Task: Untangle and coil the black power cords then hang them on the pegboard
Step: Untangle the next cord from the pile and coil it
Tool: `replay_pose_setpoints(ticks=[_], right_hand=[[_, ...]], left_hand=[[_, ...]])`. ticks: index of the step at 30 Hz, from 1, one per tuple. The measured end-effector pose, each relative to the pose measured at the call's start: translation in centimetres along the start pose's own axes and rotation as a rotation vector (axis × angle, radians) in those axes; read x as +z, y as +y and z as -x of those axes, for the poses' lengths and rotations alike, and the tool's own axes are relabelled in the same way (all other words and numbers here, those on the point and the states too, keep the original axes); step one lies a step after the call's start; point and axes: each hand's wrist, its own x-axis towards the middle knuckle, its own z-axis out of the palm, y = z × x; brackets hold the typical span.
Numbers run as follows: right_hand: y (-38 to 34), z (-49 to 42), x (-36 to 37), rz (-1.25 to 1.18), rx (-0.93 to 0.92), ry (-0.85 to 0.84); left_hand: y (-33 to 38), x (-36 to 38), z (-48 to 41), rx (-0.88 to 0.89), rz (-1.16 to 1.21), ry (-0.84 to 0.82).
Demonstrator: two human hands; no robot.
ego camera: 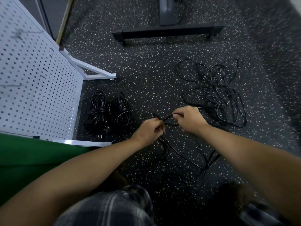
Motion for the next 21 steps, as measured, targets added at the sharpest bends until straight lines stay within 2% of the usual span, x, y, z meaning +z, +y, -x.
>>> replay_pose_setpoints(ticks=[6,10,15,19,21], right_hand=[[-2.9,1.7,-5.1,-0.031,-0.095,-0.001],[-6.0,3.9,-9.3,0.008,-0.195,0.005],[-9.2,8.2,-15.0,0.104,-0.307,0.105],[-10.7,11.1,-18.7,-0.032,-0.344,0.268],[-11.1,12.0,-19.6,-0.221,-0.327,0.379]], left_hand=[[4.2,-5.7,-1.1,0.026,-0.007,0.013],[8.6,-10.0,-2.3,0.036,-0.251,-0.023],[16.3,-15.1,-2.4,0.071,-0.406,-0.092],[21.7,-17.7,-1.2,0.142,-0.45,-0.046],[23.9,-18.6,-0.3,0.145,-0.415,-0.006]])
